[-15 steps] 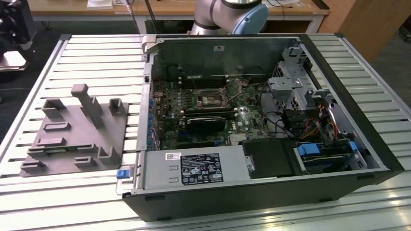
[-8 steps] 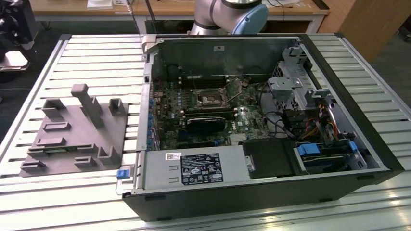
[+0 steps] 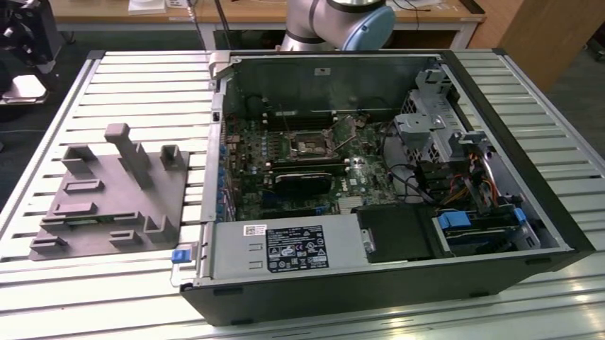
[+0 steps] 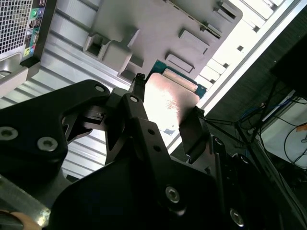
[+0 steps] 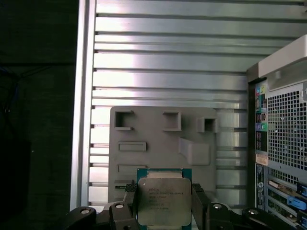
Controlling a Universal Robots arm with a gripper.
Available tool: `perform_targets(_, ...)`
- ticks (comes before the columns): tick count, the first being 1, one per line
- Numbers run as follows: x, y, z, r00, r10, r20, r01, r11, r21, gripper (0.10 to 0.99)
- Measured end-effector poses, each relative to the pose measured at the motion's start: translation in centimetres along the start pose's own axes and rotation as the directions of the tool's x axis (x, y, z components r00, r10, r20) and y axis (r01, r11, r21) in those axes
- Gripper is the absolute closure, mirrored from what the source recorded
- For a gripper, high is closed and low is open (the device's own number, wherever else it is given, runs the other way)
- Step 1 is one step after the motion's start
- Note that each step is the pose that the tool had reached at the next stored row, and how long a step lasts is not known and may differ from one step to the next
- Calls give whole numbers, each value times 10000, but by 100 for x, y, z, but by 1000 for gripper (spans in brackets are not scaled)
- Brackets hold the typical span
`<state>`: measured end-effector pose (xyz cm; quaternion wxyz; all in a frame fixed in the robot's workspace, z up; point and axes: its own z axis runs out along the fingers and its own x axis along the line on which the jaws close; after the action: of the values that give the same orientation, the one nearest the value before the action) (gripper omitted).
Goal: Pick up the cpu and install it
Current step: 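Pick up the cpu and move it towards the insertion slot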
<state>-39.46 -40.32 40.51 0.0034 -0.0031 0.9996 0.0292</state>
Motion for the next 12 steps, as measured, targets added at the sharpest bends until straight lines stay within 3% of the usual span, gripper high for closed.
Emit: perform_targets(12,-70,0,1,10000,1,0,-1,10000,0,549)
